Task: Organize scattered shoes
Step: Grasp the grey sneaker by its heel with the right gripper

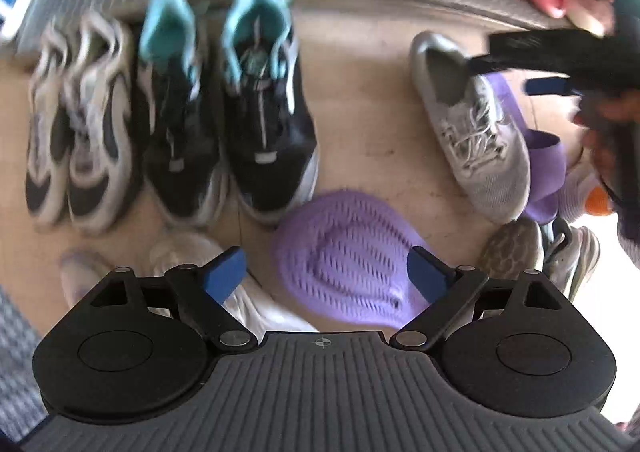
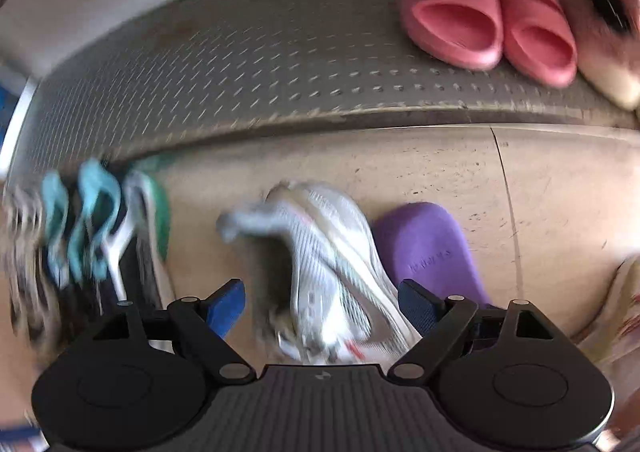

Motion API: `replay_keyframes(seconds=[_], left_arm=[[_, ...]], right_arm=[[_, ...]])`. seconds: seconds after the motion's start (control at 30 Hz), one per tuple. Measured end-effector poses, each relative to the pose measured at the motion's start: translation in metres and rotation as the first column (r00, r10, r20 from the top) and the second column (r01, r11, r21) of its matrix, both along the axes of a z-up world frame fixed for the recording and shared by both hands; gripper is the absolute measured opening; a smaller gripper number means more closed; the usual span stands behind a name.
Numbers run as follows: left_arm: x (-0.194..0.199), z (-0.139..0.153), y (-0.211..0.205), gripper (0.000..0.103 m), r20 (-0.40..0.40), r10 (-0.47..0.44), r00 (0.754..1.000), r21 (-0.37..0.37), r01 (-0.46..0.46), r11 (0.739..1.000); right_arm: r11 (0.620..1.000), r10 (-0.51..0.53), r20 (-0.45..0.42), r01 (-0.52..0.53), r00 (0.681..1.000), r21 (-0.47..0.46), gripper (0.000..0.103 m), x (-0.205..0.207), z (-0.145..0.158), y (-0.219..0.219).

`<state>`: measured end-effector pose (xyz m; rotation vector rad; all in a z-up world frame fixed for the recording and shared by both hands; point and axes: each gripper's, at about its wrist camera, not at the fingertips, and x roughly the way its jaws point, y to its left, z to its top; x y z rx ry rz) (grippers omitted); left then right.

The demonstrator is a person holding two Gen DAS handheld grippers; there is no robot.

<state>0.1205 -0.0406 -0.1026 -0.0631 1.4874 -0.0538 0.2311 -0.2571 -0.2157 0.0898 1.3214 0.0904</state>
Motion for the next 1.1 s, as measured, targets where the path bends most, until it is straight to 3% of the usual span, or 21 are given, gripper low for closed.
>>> replay_keyframes(seconds=[0.07, 0.2, 0.27, 0.3, 0.37, 0.4, 0.5, 0.6, 0.63, 0.7, 0.73, 0.9, 0.93, 0.97, 1.03, 1.1], left_arm=[[0.0, -0.003, 0.003, 0.091, -0.007, 0.0, 1.0, 0.005, 0.0, 1.0], [0.0, -0.015, 0.013, 0.091, -0.043, 0.052, 0.998, -0.02, -0.053, 0.998], [0.001, -0.02, 0.015, 0.091, -0.055, 0.073, 0.996, -0.035, -0.075, 0.997], [0.001, -0.021, 0.015, 0.091, -0.059, 0.08, 0.995, -0.041, -0.083, 0.996], [0.001, -0.022, 0.013, 0.091, -0.066, 0.091, 0.994, -0.061, -0.095, 0.994], [0.0, -0.021, 0.012, 0.091, -0.066, 0.081, 0.995, -0.062, -0.085, 0.994], [-0.003, -0.018, 0.008, 0.091, -0.058, 0.052, 0.997, -0.055, -0.055, 0.997], [-0.005, -0.017, 0.009, 0.091, -0.05, 0.043, 0.998, -0.036, -0.045, 0.998], [-0.004, -0.017, 0.01, 0.091, -0.051, 0.048, 0.998, -0.033, -0.049, 0.998], [-0.004, -0.017, 0.012, 0.091, -0.053, 0.056, 0.997, -0.025, -0.058, 0.998], [-0.003, -0.017, 0.013, 0.091, -0.053, 0.061, 0.997, -0.024, -0.062, 0.998], [-0.001, -0.018, 0.014, 0.091, -0.05, 0.064, 0.997, -0.039, -0.066, 0.997], [0.0, -0.019, 0.013, 0.091, -0.052, 0.062, 0.997, -0.041, -0.064, 0.997], [0.0, -0.02, 0.013, 0.091, -0.054, 0.06, 0.997, -0.043, -0.062, 0.997], [0.0, -0.02, 0.013, 0.091, -0.052, 0.059, 0.997, -0.042, -0.062, 0.997], [0.0, -0.019, 0.013, 0.091, -0.05, 0.059, 0.997, -0.042, -0.061, 0.997]], right_arm=[[0.999, -0.029, -0.055, 0.027, 0.998, -0.03, 0.07, 0.005, -0.015, -0.002], [0.997, -0.008, -0.137, -0.002, 0.99, -0.077, 0.069, 0.01, -0.026, 0.008], [0.999, -0.044, -0.151, 0.043, 0.988, -0.01, 0.051, 0.013, -0.021, 0.009], [0.994, -0.083, -0.16, 0.093, 0.984, 0.055, 0.027, 0.014, -0.019, 0.005], [0.971, -0.157, -0.195, 0.187, 0.968, 0.151, 0.027, 0.013, -0.022, -0.002], [0.972, -0.16, -0.19, 0.188, 0.969, 0.14, 0.027, 0.012, -0.024, -0.002], [0.988, -0.156, -0.159, 0.158, 0.975, -0.001, 0.026, 0.007, -0.04, -0.009], [0.993, -0.028, -0.15, 0.01, 0.988, -0.118, 0.028, 0.005, -0.051, -0.002], [0.992, 0.001, -0.141, -0.019, 0.99, -0.126, 0.019, 0.005, -0.051, 0.003], [0.988, 0.011, -0.121, -0.03, 0.993, -0.154, 0.013, 0.006, -0.048, 0.009], [0.982, 0.008, -0.093, -0.025, 0.996, -0.187, 0.009, 0.006, -0.046, 0.01], [0.934, -0.166, -0.012, 0.153, 0.986, -0.322, 0.008, 0.014, -0.039, -0.037], [0.921, -0.193, 0.001, 0.181, 0.981, -0.346, 0.012, 0.016, -0.038, -0.048], [0.918, -0.212, 0.004, 0.2, 0.977, -0.342, 0.014, 0.017, -0.038, -0.055], [0.925, -0.314, 0.017, 0.31, 0.949, -0.219, 0.014, 0.018, -0.034, -0.076], [0.944, -0.288, 0.045, 0.291, 0.957, -0.155, 0.014, 0.022, -0.028, -0.071]])
